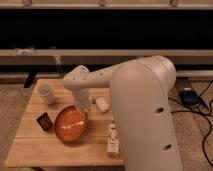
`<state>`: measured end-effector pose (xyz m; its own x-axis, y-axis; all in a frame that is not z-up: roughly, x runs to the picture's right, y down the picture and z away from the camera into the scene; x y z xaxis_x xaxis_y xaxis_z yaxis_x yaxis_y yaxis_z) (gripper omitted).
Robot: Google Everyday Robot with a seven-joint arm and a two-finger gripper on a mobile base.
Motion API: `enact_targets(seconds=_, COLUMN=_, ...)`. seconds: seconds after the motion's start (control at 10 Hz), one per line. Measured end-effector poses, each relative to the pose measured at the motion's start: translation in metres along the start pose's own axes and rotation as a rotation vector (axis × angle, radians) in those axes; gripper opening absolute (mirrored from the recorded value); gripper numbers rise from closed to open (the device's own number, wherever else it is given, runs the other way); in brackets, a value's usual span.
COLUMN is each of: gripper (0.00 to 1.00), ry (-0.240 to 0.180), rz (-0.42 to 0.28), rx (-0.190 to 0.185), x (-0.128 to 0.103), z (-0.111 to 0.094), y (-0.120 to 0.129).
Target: Drag the ceramic bowl in a circle
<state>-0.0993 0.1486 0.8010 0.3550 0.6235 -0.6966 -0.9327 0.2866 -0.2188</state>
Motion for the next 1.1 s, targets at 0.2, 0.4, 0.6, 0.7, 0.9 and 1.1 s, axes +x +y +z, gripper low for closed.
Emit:
enact_targets(seconds=0.2, gripper=0.74, ry=0.008, rz=0.025, rx=-0.003, x=0.021, z=0.003, y=-0.017)
enact_targets(seconds=0.4, gripper=0.74, ry=0.011, rz=0.069, rx=-0.008, x=0.038, z=0.005, y=-0.037)
enact_targets(seconds=0.6, gripper=0.74, ry=0.001, rz=0.108, rx=-0.022, x=0.042, z=0.002, y=-0.050)
enact_targets(seconds=0.7, gripper=0.74, ry=-0.018, rz=0.113, rx=-0.040, x=0.040, z=-0.001, y=-0.049)
enact_targets(seconds=0.9, gripper=0.74, ry=-0.027, rz=0.118, rx=-0.052, x=0.040, z=-0.003, y=-0.053)
enact_targets(seconds=1.1, gripper=0.74, ry=-0.028, rz=0.115, rx=-0.053, x=0.039, z=-0.003, y=-0.051)
